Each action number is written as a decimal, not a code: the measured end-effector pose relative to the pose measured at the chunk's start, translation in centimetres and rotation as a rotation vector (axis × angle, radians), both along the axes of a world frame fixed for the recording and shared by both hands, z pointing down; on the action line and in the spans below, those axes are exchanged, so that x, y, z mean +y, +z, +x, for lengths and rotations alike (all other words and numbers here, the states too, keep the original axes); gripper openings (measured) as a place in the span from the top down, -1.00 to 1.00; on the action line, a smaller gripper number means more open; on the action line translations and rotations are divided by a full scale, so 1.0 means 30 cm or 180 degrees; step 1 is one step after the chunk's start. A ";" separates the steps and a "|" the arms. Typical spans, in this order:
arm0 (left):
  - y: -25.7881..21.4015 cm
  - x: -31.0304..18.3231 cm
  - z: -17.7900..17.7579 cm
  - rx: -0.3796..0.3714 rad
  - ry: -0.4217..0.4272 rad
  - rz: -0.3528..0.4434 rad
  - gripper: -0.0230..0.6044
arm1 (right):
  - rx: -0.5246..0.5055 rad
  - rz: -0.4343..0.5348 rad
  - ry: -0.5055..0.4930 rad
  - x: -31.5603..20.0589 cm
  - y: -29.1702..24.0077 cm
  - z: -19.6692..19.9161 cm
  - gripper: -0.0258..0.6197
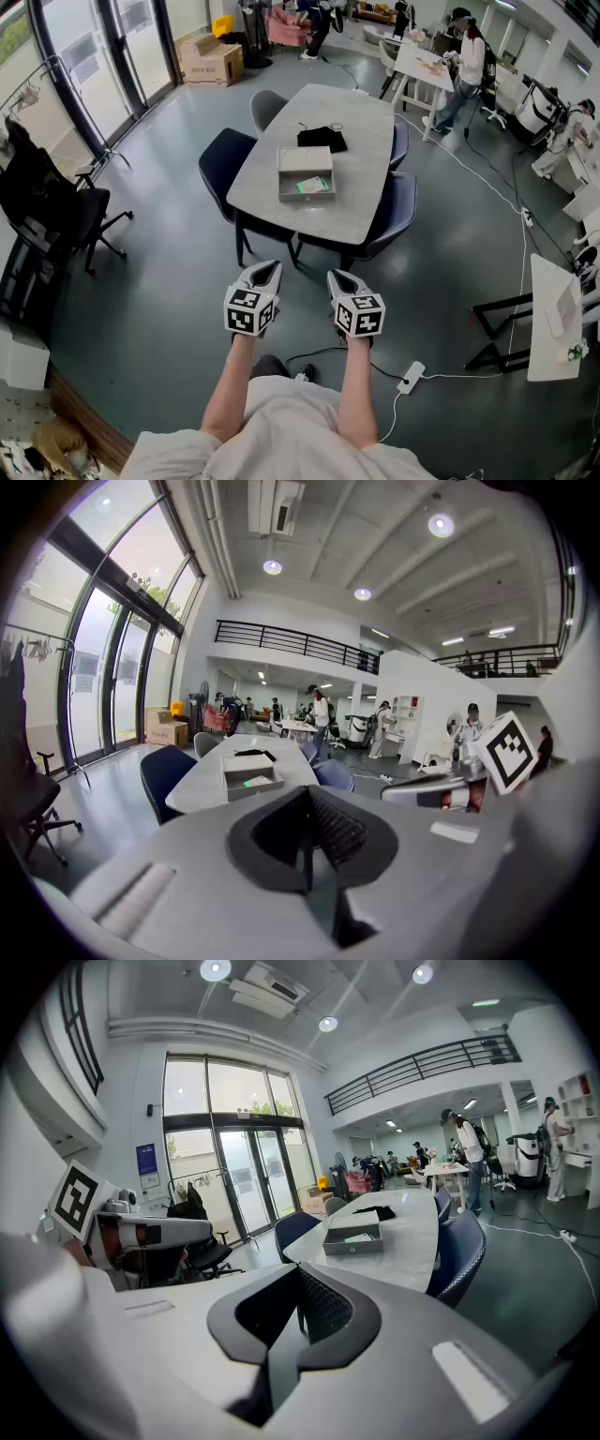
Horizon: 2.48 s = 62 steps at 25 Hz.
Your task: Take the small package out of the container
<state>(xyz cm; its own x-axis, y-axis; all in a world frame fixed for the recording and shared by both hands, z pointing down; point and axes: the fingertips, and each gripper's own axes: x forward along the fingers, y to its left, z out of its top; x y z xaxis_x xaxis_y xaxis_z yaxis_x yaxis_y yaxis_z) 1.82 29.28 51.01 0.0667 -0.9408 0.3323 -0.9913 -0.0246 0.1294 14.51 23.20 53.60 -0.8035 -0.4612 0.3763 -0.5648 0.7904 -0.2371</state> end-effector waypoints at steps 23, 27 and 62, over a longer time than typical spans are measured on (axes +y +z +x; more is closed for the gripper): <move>0.005 0.089 -0.038 0.0043 -0.0065 -0.0006 0.76 | -0.0399 -0.0100 -0.0124 -0.033 -0.037 -0.005 0.91; 0.025 0.093 -0.108 0.0080 -0.0219 -0.0021 0.76 | -0.0438 -0.0115 -0.0113 -0.052 -0.024 -0.004 0.91; 0.085 -1.294 -0.682 0.0120 0.0581 -0.0365 0.76 | -0.0371 -0.0090 0.0708 -1.174 0.049 -0.411 0.91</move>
<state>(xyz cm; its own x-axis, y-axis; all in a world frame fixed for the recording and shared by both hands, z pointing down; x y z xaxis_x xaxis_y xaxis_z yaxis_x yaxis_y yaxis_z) -18.64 -9.53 53.56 0.2470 -0.8681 0.4305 -0.9661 -0.1862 0.1787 2.19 -12.02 55.07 -0.7221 -0.6221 0.3025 -0.6916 0.6419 -0.3310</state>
